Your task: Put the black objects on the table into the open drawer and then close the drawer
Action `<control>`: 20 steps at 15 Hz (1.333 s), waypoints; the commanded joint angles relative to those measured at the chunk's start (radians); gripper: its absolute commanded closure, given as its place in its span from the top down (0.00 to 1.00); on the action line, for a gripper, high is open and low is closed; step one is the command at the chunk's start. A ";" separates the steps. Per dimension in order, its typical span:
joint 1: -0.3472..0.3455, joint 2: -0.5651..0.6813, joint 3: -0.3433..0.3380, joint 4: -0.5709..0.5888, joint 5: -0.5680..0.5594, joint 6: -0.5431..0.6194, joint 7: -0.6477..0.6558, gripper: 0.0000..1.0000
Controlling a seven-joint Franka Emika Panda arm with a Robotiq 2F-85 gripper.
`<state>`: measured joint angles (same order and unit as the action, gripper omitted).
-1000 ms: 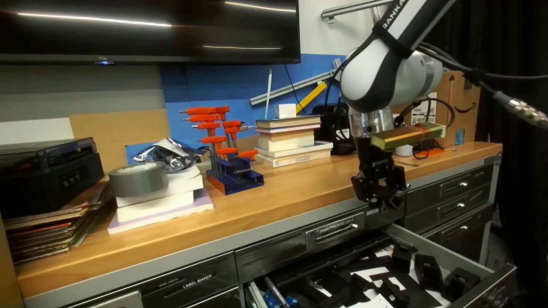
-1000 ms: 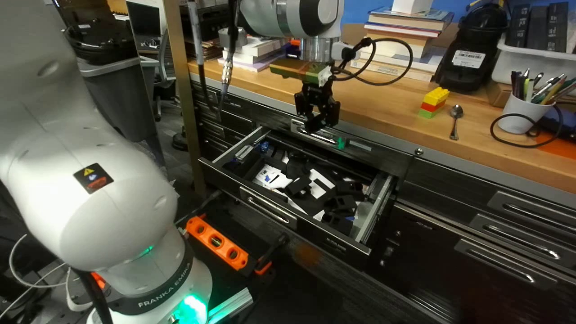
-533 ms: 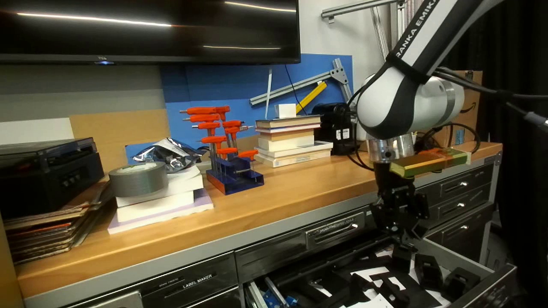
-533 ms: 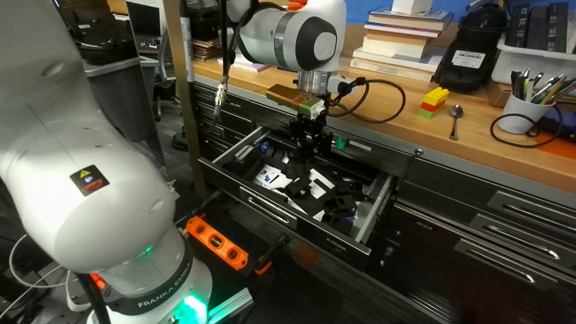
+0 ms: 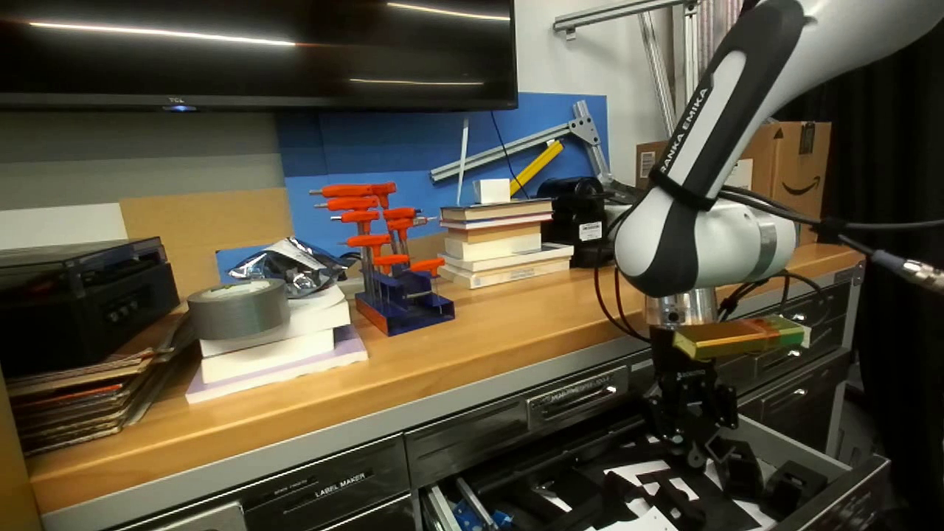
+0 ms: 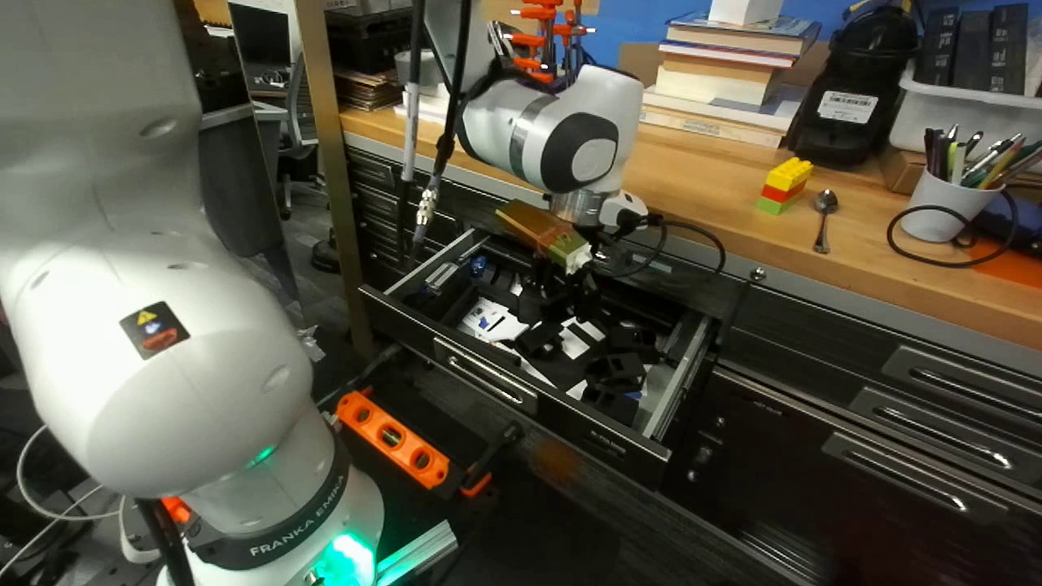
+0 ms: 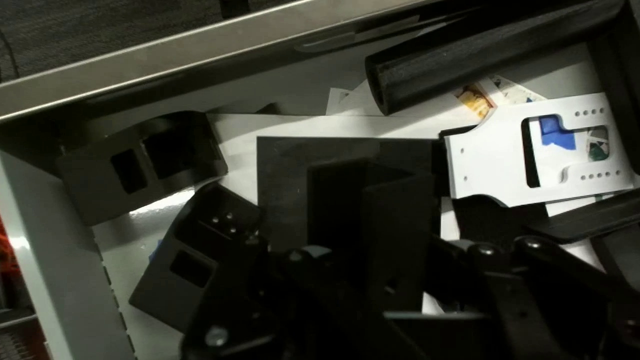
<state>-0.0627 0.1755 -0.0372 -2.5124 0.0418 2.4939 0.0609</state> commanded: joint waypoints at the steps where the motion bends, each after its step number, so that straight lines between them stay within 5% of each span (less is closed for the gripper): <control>1: -0.041 0.074 0.001 0.040 0.088 0.060 -0.115 0.11; 8: -0.119 0.172 0.033 0.120 0.213 0.055 -0.287 0.11; 9: -0.126 0.181 0.036 0.130 0.224 0.041 -0.298 0.36; 10: -0.131 0.189 0.038 0.139 0.230 0.033 -0.303 0.36; 15: -0.127 0.151 0.025 0.092 0.232 0.038 -0.252 0.69; 20: -0.123 0.027 0.019 -0.069 0.316 0.121 -0.160 0.99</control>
<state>-0.1839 0.3239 -0.0197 -2.4530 0.2934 2.5521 -0.1481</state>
